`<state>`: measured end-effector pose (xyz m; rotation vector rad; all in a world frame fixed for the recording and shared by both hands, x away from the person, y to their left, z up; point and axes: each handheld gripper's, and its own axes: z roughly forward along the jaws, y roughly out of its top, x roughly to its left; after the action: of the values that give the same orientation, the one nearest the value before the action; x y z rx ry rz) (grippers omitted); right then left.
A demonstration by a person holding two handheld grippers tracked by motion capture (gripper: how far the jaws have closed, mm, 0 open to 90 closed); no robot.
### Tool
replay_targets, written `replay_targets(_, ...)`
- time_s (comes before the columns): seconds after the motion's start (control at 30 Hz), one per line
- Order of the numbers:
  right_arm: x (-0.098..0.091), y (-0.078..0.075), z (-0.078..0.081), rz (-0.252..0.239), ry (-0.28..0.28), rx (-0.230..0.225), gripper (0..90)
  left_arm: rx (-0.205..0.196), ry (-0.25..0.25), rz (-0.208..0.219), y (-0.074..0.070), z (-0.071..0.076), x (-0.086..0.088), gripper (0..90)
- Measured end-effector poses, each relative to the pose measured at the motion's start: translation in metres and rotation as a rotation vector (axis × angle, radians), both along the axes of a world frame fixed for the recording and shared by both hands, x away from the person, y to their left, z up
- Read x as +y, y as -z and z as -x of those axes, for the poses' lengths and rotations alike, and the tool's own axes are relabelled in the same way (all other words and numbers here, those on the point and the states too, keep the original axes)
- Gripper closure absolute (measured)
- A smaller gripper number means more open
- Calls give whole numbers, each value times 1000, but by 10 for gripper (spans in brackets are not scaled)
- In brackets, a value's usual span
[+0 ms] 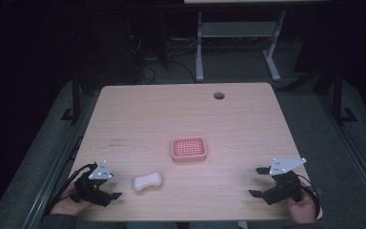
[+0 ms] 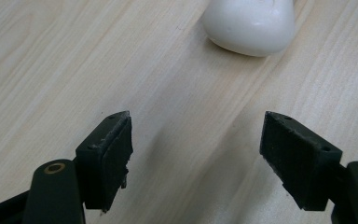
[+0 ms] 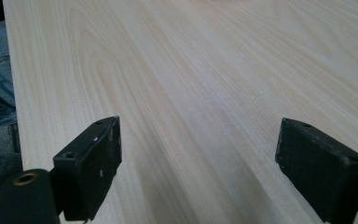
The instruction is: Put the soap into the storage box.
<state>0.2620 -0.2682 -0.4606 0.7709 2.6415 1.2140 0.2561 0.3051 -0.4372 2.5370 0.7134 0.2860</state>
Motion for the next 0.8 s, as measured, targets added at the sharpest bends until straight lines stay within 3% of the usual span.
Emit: replay_targets(0.8,2,1,-1,8,-9,7,141,5,43,16,-1,1,-9,248)
